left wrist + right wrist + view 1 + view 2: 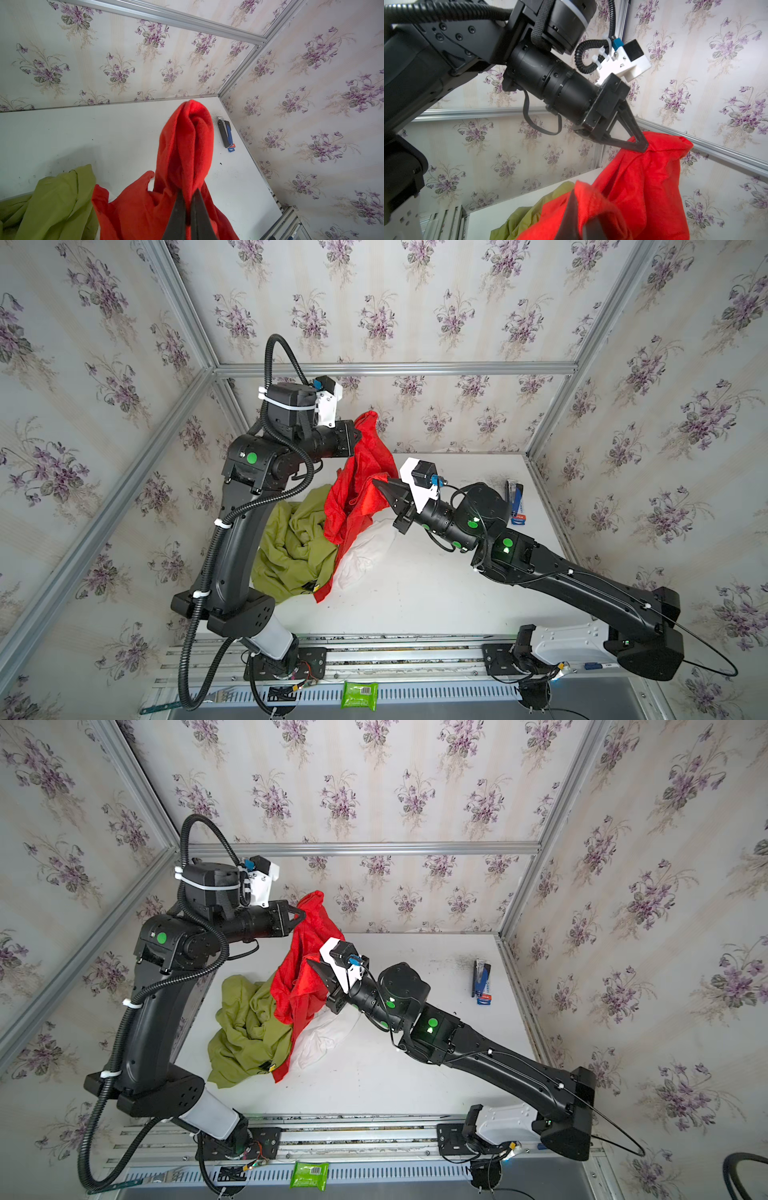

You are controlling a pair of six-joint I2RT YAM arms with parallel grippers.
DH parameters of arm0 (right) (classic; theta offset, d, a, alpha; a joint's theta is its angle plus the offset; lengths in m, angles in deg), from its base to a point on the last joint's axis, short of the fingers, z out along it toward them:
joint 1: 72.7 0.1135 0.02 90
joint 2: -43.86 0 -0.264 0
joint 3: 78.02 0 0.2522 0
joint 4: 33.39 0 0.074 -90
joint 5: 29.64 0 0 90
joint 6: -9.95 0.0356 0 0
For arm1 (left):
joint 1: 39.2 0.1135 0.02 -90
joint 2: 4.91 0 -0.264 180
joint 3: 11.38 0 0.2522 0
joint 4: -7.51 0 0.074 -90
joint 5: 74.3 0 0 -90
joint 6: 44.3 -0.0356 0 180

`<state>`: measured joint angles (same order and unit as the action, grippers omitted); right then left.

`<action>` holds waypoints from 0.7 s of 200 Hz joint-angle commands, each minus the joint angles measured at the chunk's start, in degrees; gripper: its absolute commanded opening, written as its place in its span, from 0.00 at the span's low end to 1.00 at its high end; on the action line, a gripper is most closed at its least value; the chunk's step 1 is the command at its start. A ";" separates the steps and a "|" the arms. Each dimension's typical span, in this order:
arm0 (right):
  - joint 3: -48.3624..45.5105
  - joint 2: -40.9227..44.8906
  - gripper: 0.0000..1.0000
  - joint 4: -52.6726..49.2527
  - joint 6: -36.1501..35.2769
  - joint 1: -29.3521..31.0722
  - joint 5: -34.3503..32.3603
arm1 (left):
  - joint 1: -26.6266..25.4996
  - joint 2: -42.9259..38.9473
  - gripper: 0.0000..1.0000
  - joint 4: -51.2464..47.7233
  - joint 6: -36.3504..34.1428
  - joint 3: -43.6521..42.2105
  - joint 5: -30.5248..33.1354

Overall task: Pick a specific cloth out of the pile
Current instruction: 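Raise the red cloth higher with both grippers, pulling it off the green cloth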

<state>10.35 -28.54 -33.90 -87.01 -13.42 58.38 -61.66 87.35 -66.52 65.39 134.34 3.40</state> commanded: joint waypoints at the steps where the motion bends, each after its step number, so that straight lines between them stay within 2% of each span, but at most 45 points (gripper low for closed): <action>1: 1.46 0.33 0.00 2.27 -1.59 -0.07 -1.66 | -0.04 -0.88 0.00 3.31 0.44 0.30 -0.89; 91: 5.08 0.07 0.00 -2.47 -4.38 -1.19 -2.90 | -2.27 -1.98 0.00 4.63 2.26 0.25 -5.69; 140: 5.12 0.95 0.00 -5.05 -4.24 -3.41 -0.21 | -3.12 -2.09 0.00 4.89 2.27 -0.57 -6.00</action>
<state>14.15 -28.21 -39.16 -91.01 -15.82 57.11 -64.52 85.56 -64.51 67.44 134.14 -1.71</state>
